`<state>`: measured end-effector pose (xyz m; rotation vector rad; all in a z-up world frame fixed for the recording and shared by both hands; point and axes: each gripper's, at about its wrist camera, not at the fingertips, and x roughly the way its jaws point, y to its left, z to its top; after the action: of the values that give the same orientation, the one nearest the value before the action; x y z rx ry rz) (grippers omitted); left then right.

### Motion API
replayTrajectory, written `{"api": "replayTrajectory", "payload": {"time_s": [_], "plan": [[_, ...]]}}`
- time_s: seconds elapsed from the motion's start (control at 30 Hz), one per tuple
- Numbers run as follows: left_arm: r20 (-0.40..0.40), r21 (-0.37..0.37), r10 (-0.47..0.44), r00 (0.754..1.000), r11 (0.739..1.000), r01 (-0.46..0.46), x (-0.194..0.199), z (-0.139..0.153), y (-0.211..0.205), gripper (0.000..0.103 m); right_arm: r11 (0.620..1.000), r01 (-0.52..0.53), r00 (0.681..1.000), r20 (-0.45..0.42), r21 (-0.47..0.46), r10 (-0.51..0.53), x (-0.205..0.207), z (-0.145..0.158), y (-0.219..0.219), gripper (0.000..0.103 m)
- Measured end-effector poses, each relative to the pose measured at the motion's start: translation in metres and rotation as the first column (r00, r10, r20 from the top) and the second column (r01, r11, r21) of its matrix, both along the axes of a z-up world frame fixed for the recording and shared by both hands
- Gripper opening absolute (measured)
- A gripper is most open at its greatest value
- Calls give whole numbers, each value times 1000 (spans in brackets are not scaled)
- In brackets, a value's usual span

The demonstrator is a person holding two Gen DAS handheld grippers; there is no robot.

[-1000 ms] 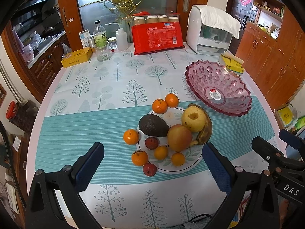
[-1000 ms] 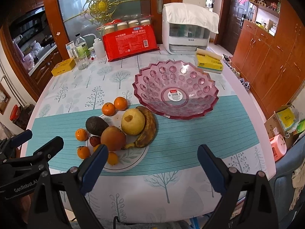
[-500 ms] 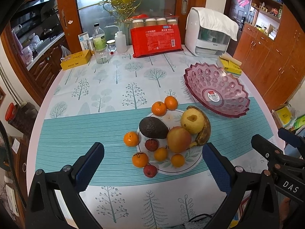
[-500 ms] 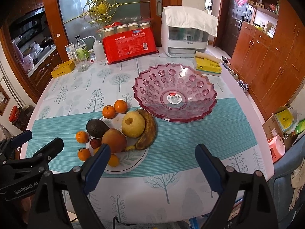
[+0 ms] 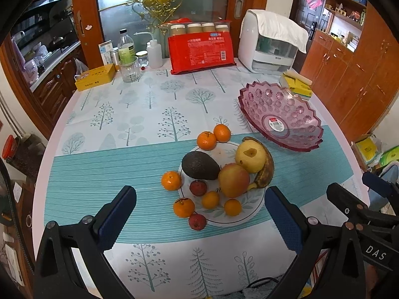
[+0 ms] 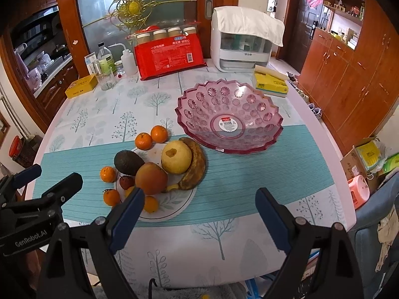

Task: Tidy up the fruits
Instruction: 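Move the left tool toward the avocado while the right tool approaches the red apple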

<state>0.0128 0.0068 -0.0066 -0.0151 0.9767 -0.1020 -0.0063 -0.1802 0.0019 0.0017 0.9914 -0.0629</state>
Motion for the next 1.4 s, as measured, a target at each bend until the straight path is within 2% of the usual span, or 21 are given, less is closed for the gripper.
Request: {"api": "replayTrajectory", "payload": {"time_s": [0.27, 0.4, 0.47, 0.57, 0.77, 1.0, 1.13, 1.27, 1.4], "plan": [[-36, 14, -57, 998, 998, 57, 3, -7, -8, 102, 1000, 12, 1000, -1, -5, -12, 0, 0, -2, 91], [-23, -33, -76, 997, 997, 75, 4, -8, -4, 102, 1000, -6, 1000, -11, -14, 6, 5, -3, 0, 91], [-1, -53, -67, 998, 996, 67, 5, -6, 1, 102, 1000, -11, 1000, -15, -14, 11, 9, -4, -1, 91], [25, -37, -29, 999, 999, 30, 10, -4, 8, 102, 1000, -27, 999, -26, -7, 27, 20, -8, -4, 91], [-12, -27, -18, 1000, 999, 17, 27, -8, 21, 102, 997, -73, 996, -54, 19, 74, 45, -19, -6, 91], [-17, 61, 9, 1000, 998, -8, 50, -26, 32, 102, 983, -174, 980, -91, 63, 180, 68, -45, 0, 90], [-59, 108, 31, 998, 994, -24, 69, -48, 40, 102, 964, -248, 959, -116, 93, 257, 78, -66, 13, 88], [-109, 104, 4, 994, 995, 7, 83, -70, 45, 102, 947, -283, 937, -170, 151, 307, 90, -94, 24, 77], [-161, 68, -31, 986, 997, 43, 92, -90, 44, 102, 934, -270, 920, -224, 233, 321, 103, -121, 29, 74]]}}
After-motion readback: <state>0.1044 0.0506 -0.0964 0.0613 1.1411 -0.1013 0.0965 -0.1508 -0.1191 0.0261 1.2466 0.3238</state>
